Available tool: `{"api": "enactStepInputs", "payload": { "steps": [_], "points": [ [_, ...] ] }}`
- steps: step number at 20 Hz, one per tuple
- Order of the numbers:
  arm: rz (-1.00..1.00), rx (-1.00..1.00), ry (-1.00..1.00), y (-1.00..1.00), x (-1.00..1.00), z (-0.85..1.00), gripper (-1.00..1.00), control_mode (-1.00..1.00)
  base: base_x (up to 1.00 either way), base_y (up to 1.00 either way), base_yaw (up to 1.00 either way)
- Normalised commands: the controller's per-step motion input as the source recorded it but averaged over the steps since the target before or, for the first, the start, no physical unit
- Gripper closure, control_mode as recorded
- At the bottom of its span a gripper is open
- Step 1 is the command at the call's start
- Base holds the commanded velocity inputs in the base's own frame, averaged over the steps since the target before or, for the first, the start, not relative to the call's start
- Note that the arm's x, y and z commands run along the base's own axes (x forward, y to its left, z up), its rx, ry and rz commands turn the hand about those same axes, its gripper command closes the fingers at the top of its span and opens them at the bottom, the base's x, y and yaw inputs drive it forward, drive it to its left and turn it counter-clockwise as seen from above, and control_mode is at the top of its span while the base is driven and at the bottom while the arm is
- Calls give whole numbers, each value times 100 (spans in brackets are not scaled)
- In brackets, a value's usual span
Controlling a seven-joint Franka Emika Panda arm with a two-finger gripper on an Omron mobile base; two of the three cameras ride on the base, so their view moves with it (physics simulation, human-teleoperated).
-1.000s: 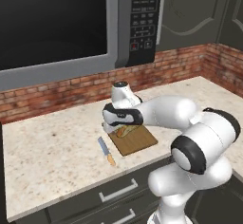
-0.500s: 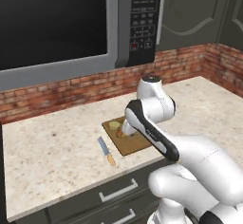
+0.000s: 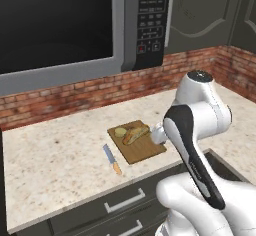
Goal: Retrieve the sausage and cheese from the fridge and place them on the cutting board on the counter.
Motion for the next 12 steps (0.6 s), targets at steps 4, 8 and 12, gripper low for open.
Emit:
{"api": "enactStepInputs", "payload": {
  "steps": [4,8,12],
  "points": [
    [-18,1,0,-29,-40,92,-100,-100,0,0,0],
    [-24,2,-18,-7,-53,60,-100,-100,0,0,0],
    [-16,9,-22,-13,-47,43,-100,-100,0,0,0]
  ]
}}
